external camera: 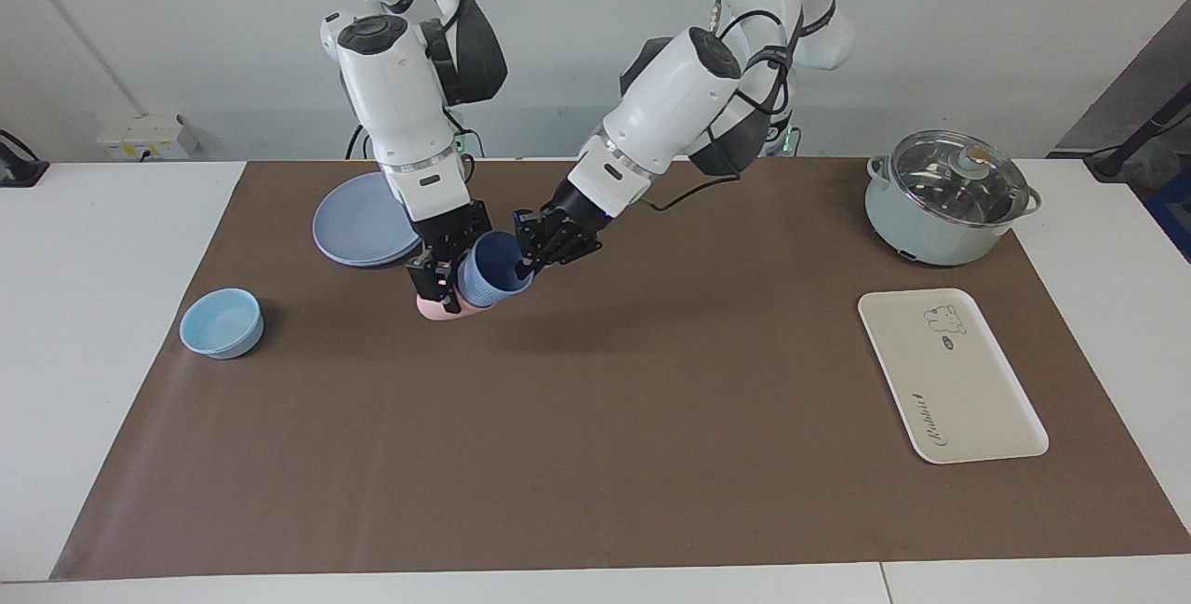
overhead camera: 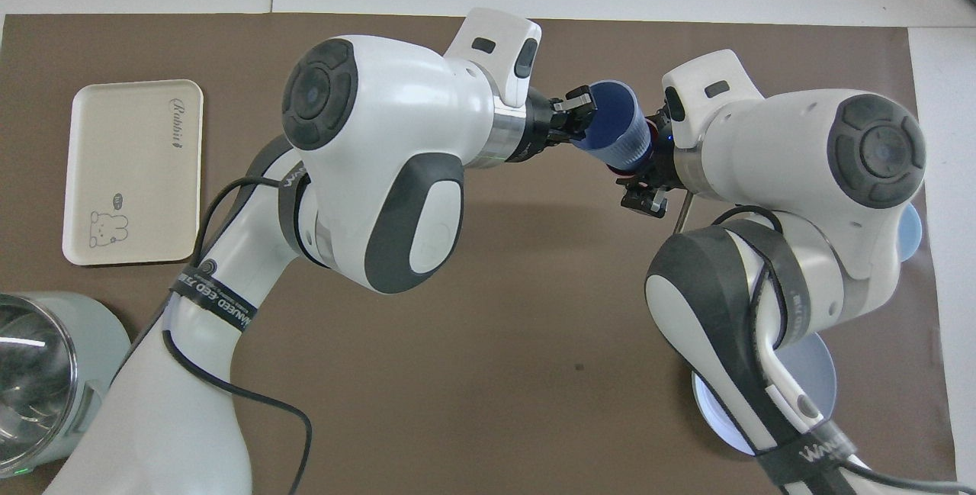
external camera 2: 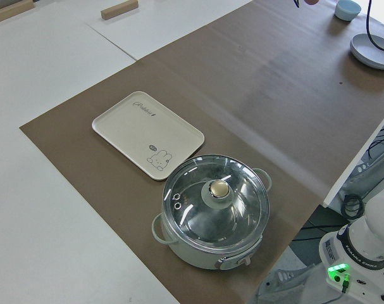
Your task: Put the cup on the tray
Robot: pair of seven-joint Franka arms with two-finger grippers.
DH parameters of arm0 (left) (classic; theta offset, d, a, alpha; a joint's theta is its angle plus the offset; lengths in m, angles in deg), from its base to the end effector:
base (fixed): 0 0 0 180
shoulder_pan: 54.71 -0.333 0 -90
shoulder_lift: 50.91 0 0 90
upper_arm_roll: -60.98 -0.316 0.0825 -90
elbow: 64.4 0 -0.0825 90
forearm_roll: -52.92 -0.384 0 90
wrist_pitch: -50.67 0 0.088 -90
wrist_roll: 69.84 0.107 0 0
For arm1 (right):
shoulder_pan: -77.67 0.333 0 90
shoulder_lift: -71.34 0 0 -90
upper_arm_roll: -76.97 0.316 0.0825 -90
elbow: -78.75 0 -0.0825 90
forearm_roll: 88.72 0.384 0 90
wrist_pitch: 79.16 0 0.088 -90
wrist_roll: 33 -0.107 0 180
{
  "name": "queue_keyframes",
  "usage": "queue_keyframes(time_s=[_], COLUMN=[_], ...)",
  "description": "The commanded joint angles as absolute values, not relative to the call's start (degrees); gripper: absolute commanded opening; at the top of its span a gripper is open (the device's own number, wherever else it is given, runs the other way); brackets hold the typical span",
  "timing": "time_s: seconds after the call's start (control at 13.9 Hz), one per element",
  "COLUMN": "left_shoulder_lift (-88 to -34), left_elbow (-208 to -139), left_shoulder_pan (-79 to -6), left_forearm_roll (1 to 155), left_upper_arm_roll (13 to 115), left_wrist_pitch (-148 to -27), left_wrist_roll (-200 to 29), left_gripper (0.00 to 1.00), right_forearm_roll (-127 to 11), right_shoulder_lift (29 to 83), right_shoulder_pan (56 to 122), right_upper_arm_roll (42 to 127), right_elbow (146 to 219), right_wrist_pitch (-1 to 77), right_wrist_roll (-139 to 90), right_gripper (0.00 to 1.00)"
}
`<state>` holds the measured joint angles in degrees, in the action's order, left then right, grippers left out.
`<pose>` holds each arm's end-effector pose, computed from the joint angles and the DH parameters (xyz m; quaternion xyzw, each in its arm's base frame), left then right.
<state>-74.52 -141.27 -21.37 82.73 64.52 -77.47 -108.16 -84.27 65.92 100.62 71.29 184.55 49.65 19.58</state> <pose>0.5749 -0.4384 0.5515 0.9335 0.1228 0.0330 0.3352 0.5870 0.1867 0.5026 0.8203 0.5503 0.1547 0.0188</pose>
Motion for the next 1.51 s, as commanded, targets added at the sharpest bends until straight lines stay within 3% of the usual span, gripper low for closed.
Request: queue_keyframes(time_s=[0.0,0.5,1.01,1.3,1.44], left_shoulder_lift=[-74.39,-68.94,-59.8,-56.72,-57.5], left_elbow=[-136.57,-137.69,-158.07,-169.93,-174.78], left_shoulder_pan=[-25.52,-43.7,-63.65,-69.99,-71.67], left_forearm_roll=[83.68,75.98,74.37,74.37,74.46], left_upper_arm_roll=[64.32,64.06,63.88,63.88,63.88], left_wrist_pitch=[-69.5,-60.16,-65.32,-77.16,-84.47], left_wrist_roll=[-108.51,-102.04,-62.06,-48.5,-44.81], left_gripper=[0.0,0.0,0.0,0.0,0.0], right_forearm_roll=[-85.38,-83.71,-50.98,-19.27,-14.37], right_shoulder_lift=[66.86,66.86,67.3,62.39,61.15], right_shoulder_pan=[100.7,96.67,83.84,80.13,78.47], right_upper_arm_roll=[71.26,70.99,70.82,70.82,70.82], right_elbow=[185.36,185.28,189.14,191.95,192.04], right_wrist_pitch=[49.34,50.3,53.73,60.22,60.59], right_wrist_roll=[18.76,17.62,41.57,63.81,67.36], right_gripper=[0.0,0.0,0.0,0.0,0.0])
